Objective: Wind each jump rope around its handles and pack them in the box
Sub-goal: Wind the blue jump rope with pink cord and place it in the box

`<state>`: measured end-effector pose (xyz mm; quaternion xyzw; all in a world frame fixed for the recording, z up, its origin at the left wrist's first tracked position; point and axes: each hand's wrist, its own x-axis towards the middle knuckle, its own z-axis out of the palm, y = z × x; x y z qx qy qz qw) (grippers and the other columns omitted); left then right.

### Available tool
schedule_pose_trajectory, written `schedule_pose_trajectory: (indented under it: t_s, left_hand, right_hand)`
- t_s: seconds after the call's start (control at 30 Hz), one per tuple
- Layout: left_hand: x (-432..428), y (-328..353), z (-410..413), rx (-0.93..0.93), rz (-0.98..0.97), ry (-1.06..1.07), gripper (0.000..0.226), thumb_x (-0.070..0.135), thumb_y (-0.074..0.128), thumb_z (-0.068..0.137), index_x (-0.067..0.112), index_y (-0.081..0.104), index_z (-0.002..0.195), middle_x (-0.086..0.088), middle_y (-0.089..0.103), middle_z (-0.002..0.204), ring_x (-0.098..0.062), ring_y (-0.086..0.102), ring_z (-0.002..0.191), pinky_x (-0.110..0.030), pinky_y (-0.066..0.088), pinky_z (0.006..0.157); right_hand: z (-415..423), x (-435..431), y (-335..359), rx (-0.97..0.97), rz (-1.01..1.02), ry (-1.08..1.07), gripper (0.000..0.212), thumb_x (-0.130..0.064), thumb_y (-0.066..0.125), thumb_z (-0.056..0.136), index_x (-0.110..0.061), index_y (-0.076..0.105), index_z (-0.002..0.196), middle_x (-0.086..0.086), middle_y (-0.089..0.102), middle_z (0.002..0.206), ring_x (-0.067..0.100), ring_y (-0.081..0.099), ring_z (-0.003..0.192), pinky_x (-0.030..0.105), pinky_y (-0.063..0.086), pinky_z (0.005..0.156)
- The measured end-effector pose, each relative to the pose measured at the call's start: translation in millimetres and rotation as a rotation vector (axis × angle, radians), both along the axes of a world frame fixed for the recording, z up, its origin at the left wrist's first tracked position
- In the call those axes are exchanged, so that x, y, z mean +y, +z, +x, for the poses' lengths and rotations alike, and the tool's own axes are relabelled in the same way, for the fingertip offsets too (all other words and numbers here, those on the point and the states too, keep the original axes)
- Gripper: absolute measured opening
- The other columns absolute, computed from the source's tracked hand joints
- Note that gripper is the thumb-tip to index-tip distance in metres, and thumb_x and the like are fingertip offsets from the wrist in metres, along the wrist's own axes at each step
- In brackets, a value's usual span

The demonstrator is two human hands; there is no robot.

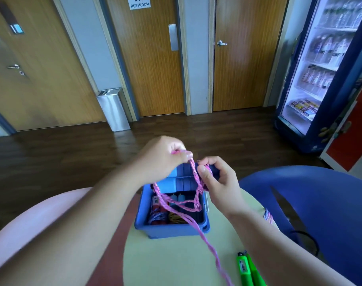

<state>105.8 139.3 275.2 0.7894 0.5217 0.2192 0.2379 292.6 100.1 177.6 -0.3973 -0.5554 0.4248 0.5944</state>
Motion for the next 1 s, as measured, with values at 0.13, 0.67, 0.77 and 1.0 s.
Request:
schedule_pose_trajectory:
  t_s: [0.13, 0.67, 0.77, 1.0]
  left_hand:
    - [14.0, 31.4, 13.0, 0.189, 0.079, -0.076, 0.034, 0.049, 0.072, 0.091, 0.023, 0.07, 0.07, 0.0, 0.065, 0.069, -0.021, 0.06, 0.068, -0.04, 0.048, 0.062]
    - [44.9, 52.6, -6.9, -0.015, -0.292, -0.221, 0.011, 0.013, 0.086, 0.081, 0.021, 0.084, 0.089, 0.002, 0.067, 0.071, -0.006, 0.05, 0.059, -0.024, 0.038, 0.054]
    - [53.2, 47.6, -12.3, -0.028, -0.289, -0.201, 0.012, 0.01, 0.085, 0.083, 0.022, 0.085, 0.087, -0.003, 0.073, 0.079, -0.009, 0.056, 0.068, -0.028, 0.044, 0.061]
    - [65.7, -10.2, -22.5, -0.157, -0.303, -0.102, 0.012, 0.011, 0.077, 0.091, 0.021, 0.082, 0.095, 0.001, 0.068, 0.076, -0.018, 0.052, 0.068, -0.032, 0.043, 0.06]
  right_hand:
    - [-9.5, -12.7, 16.1, 0.064, 0.04, 0.098, 0.036, 0.0, 0.089, 0.074, -0.005, 0.063, 0.098, -0.003, 0.06, 0.075, 0.008, 0.053, 0.066, 0.023, 0.049, 0.067]
    - [4.1, -19.7, 2.8, -0.087, 0.021, 0.079, 0.037, 0.003, 0.072, 0.088, -0.03, 0.078, 0.103, 0.012, 0.06, 0.1, 0.006, 0.057, 0.077, 0.018, 0.045, 0.074]
    - [3.5, -18.4, 2.7, -0.053, -0.009, 0.1, 0.029, -0.007, 0.071, 0.087, -0.03, 0.078, 0.102, 0.014, 0.062, 0.101, 0.014, 0.06, 0.082, 0.03, 0.05, 0.077]
    - [4.6, -16.5, 22.2, 0.282, -0.087, 0.199, 0.018, -0.004, 0.063, 0.088, -0.014, 0.074, 0.098, 0.014, 0.065, 0.098, 0.03, 0.057, 0.086, 0.043, 0.051, 0.078]
